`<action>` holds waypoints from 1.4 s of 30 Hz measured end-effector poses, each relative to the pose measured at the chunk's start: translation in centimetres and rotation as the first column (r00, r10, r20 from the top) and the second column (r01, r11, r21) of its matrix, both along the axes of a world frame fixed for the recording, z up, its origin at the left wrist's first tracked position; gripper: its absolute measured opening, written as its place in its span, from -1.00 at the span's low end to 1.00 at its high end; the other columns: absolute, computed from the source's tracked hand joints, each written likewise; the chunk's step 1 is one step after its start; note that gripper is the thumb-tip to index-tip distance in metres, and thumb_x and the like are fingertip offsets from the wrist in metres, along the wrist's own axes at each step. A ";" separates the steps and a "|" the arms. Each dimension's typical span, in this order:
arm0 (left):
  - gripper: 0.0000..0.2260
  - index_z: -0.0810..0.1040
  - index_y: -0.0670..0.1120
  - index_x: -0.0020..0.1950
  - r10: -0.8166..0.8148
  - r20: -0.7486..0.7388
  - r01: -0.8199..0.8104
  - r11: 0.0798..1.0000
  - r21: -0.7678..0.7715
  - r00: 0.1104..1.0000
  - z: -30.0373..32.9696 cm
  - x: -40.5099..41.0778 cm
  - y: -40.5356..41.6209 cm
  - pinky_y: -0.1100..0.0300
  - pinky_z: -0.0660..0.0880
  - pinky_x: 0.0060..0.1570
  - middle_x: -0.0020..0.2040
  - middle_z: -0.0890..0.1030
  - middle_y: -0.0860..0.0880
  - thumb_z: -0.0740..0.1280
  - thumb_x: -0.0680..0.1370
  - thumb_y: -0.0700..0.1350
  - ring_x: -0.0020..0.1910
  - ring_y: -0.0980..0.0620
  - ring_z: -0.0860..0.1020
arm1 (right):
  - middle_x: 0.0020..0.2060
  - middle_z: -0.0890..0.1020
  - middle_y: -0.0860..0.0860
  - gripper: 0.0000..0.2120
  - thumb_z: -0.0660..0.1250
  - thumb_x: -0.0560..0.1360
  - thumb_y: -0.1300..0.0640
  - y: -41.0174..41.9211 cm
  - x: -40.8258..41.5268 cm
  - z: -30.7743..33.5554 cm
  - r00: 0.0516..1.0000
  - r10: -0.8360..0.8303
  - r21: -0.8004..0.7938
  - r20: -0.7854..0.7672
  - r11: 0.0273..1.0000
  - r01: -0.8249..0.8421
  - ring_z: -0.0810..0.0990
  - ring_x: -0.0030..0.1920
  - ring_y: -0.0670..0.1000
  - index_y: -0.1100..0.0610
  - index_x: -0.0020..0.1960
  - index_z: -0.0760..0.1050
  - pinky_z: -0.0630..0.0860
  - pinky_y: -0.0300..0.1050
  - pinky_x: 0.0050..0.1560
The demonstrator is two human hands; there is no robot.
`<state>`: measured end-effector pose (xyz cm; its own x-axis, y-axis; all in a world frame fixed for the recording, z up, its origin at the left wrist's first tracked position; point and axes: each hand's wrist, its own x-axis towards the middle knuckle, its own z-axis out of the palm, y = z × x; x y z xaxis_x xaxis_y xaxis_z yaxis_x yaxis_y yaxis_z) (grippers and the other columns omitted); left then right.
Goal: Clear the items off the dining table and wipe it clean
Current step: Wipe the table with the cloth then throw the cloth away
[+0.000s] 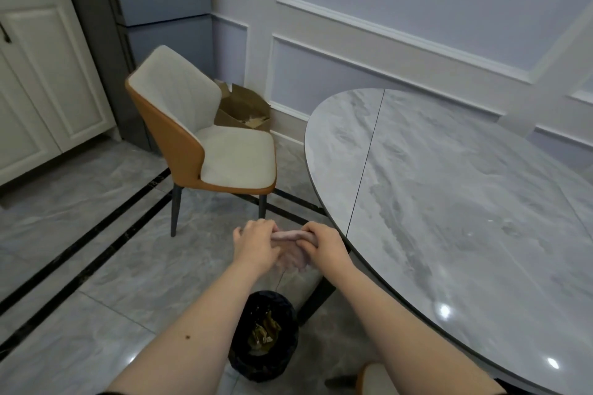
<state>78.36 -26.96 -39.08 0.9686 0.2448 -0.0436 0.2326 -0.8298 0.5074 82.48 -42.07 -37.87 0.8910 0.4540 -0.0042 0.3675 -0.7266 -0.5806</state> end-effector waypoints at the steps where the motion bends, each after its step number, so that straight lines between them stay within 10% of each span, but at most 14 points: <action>1: -0.93 0.47 0.06 -0.07 0.044 0.003 -0.044 0.999 0.002 0.999 0.2 0.1 0.9 0.02 0.25 0.26 0.00 0.56 0.05 0.32 0.48 -0.01 0.15 0.01 0.46 | -0.13 0.61 -0.01 -0.89 0.34 0.49 0.09 0.6 0.3 0.0 1.000 -0.005 0.013 -0.013 1.000 0.005 0.56 -0.09 -0.05 0.10 -0.02 0.53 0.53 -0.13 -0.02; 8: -0.83 0.38 -0.09 -0.23 0.298 0.026 -0.265 0.881 -0.392 0.954 1.3 1.7 8.9 0.13 0.40 -0.22 -0.16 0.55 -0.10 0.25 0.56 -0.12 -0.10 -0.13 0.55 | -0.17 0.63 -0.03 -0.85 0.44 0.42 0.14 8.4 2.8 1.8 0.990 -0.049 0.112 -0.131 0.992 0.064 0.56 -0.14 -0.09 0.11 -0.02 0.59 0.41 -0.35 -0.18; 14: -0.96 0.45 -0.19 -0.07 0.445 0.093 -0.349 0.801 -0.486 0.891 3.5 4.1 21.3 0.19 0.31 -0.19 -0.04 0.56 -0.22 0.23 0.55 -0.24 -0.02 -0.15 0.52 | -0.14 0.58 0.02 -0.80 0.34 0.46 0.33 21.2 5.8 4.1 0.991 0.020 0.208 -0.133 0.978 0.009 0.51 -0.11 -0.07 0.29 0.08 0.59 0.37 -0.54 -0.28; 19: -0.95 0.43 -0.17 -0.13 0.579 0.133 -0.413 0.706 -0.575 0.805 5.6 6.4 32.8 0.16 0.36 -0.18 -0.15 0.53 -0.16 0.27 0.53 -0.25 -0.05 -0.17 0.55 | -0.28 0.53 -0.10 -0.95 0.30 0.53 0.19 33.4 8.5 5.0 0.970 -0.015 0.356 -0.242 0.929 0.103 0.51 -0.25 -0.16 0.07 -0.10 0.47 0.38 -0.41 -0.32; 24: -0.97 0.46 -0.19 -0.08 0.627 0.214 -0.423 0.701 -0.574 0.749 7.9 8.2 42.6 0.25 0.28 -0.37 -0.23 0.49 -0.04 0.25 0.53 -0.29 -0.15 -0.01 0.47 | -0.04 0.59 -0.07 -0.87 0.27 0.55 0.07 44.4 11.4 6.2 0.958 -0.009 0.459 -0.287 0.877 0.146 0.57 0.00 -0.09 0.03 0.09 0.45 0.56 -0.13 0.03; 42: -0.74 0.49 -0.34 0.13 0.877 0.268 -0.594 0.470 -0.653 0.399 11.8 26.0 77.7 0.11 0.44 0.07 0.08 0.58 -0.29 0.37 0.48 -0.28 0.08 -0.18 0.56 | -0.21 0.55 0.05 -0.82 0.36 0.50 0.13 82.5 33.0 12.0 0.977 0.206 0.514 -0.058 0.845 -0.147 0.46 -0.20 -0.06 0.26 -0.03 0.51 0.34 -0.34 -0.28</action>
